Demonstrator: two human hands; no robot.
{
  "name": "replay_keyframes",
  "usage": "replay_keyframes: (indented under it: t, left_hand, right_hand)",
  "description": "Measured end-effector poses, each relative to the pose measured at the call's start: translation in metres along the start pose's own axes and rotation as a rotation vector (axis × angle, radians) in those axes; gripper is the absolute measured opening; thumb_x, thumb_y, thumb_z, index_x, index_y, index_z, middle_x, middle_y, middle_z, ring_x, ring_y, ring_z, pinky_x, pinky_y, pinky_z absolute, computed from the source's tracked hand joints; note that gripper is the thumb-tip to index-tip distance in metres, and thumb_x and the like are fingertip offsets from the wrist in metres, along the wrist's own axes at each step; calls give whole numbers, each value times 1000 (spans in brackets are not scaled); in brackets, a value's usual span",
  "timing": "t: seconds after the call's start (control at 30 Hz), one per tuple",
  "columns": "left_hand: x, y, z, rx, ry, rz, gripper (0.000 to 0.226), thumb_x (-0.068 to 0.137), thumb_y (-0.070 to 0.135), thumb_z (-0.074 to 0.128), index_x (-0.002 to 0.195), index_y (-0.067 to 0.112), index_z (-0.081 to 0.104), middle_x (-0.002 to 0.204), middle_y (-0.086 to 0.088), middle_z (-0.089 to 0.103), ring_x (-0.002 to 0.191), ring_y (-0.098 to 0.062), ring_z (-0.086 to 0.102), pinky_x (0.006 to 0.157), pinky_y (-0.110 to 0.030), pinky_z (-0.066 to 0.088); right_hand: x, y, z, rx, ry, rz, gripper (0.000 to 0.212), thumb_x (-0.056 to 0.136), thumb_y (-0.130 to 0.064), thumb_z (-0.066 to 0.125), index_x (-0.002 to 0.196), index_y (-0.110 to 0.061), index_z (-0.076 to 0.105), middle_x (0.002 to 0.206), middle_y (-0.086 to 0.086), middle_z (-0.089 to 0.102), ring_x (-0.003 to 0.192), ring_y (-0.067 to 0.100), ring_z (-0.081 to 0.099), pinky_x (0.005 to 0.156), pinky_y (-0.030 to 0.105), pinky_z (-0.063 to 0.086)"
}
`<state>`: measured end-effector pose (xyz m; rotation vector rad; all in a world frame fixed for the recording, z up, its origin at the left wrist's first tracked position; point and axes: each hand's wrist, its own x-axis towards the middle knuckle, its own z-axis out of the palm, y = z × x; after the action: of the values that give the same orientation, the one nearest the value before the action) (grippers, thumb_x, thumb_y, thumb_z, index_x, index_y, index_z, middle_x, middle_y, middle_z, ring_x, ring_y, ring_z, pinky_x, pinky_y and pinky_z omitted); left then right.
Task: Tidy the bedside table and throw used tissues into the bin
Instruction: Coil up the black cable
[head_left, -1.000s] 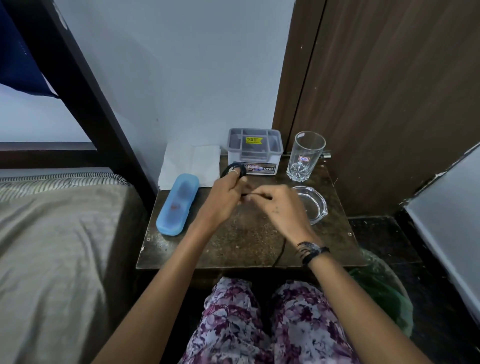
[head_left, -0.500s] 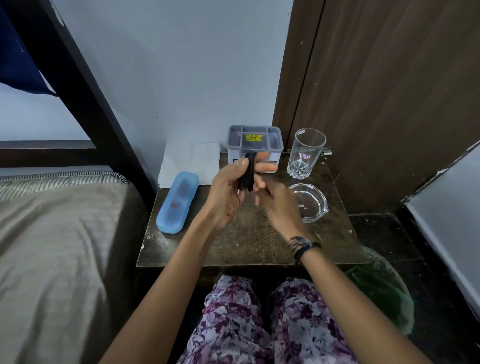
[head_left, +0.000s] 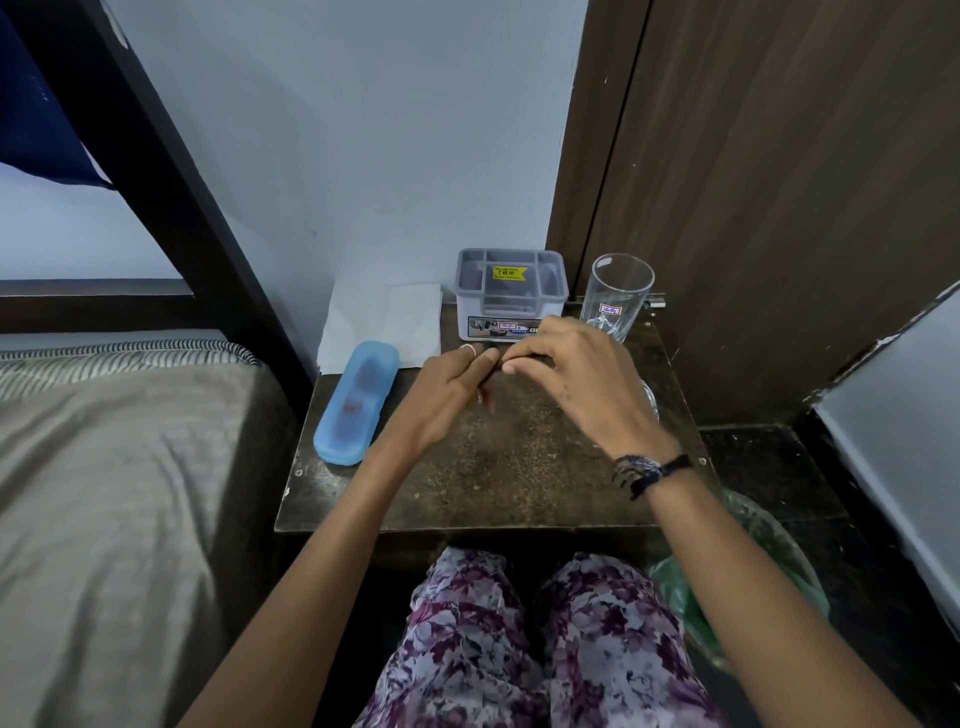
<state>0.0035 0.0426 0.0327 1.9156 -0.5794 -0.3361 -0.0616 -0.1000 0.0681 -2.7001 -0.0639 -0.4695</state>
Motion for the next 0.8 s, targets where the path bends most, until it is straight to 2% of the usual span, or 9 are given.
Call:
replay_keyframes:
  t: [0.1, 0.2, 0.27, 0.37, 0.43, 0.5, 0.6, 0.67, 0.8]
  left_hand:
    - [-6, 2, -5, -44, -155, -45, 34, 92, 35, 50, 70, 14, 63, 49, -2, 50, 42, -6, 37, 48, -15, 32]
    - [-11, 0, -8, -100, -268, -33, 25, 89, 22, 58, 66, 16, 57, 44, 4, 42, 42, -7, 34, 45, -12, 27]
    - [-15, -1, -7, -285, -285, -57, 23, 91, 16, 54, 69, 13, 58, 40, 7, 39, 38, -6, 29, 42, -13, 25]
    - [-22, 3, -2, -672, -293, -103, 26, 88, 24, 47, 68, 10, 57, 35, 9, 37, 32, -3, 23, 39, -14, 25]
    - [-25, 7, 2, -840, -295, -135, 29, 89, 27, 40, 69, 8, 51, 34, 9, 35, 30, -1, 23, 38, -12, 27]
    - [-25, 12, 6, -977, -269, -178, 36, 94, 25, 33, 67, 9, 49, 35, 9, 36, 27, -1, 26, 37, -11, 29]
    - [-22, 16, 10, -1125, -218, -216, 52, 98, 26, 28, 55, 14, 56, 38, 7, 40, 25, -1, 29, 35, -10, 30]
    - [-21, 17, 13, -1129, -195, -212, 56, 98, 26, 29, 49, 18, 56, 41, 7, 42, 26, -1, 31, 36, -11, 31]
    - [-21, 19, 18, -1033, -78, -240, 49, 97, 27, 36, 54, 15, 55, 42, 5, 47, 30, -1, 33, 37, -11, 31]
  right_hand:
    - [6, 11, -6, -160, 93, -86, 19, 86, -27, 61, 102, -23, 71, 91, -4, 68, 88, 18, 51, 77, 34, 40]
    - [7, 17, -5, -224, 115, -131, 17, 83, -25, 65, 98, -23, 73, 89, -6, 70, 90, 20, 50, 77, 35, 33]
    - [6, 18, 1, -279, 111, -176, 17, 82, -23, 66, 98, -24, 73, 90, -7, 70, 92, 17, 47, 77, 33, 27]
    - [1, 18, 9, -312, 133, -152, 18, 83, -23, 65, 99, -25, 72, 89, -8, 71, 91, 18, 53, 81, 33, 23]
    - [-1, 10, 11, -140, 142, -42, 18, 86, -23, 62, 102, -22, 71, 84, -4, 66, 83, 15, 51, 79, 29, 27]
    - [-2, 1, 12, 175, 118, 110, 19, 87, -20, 61, 103, -17, 71, 84, -1, 64, 82, 9, 53, 77, 20, 37]
    - [0, -8, 13, 658, 109, 312, 12, 83, -9, 65, 91, -11, 73, 80, -8, 69, 72, -5, 63, 68, 6, 45]
    - [0, -10, 13, 931, 95, 439, 10, 82, -4, 65, 85, -12, 71, 76, -5, 68, 64, -7, 62, 58, 5, 45]
    - [-2, -10, 15, 1150, 49, 608, 9, 84, -6, 63, 84, -12, 69, 77, 2, 66, 64, 1, 63, 54, 10, 49]
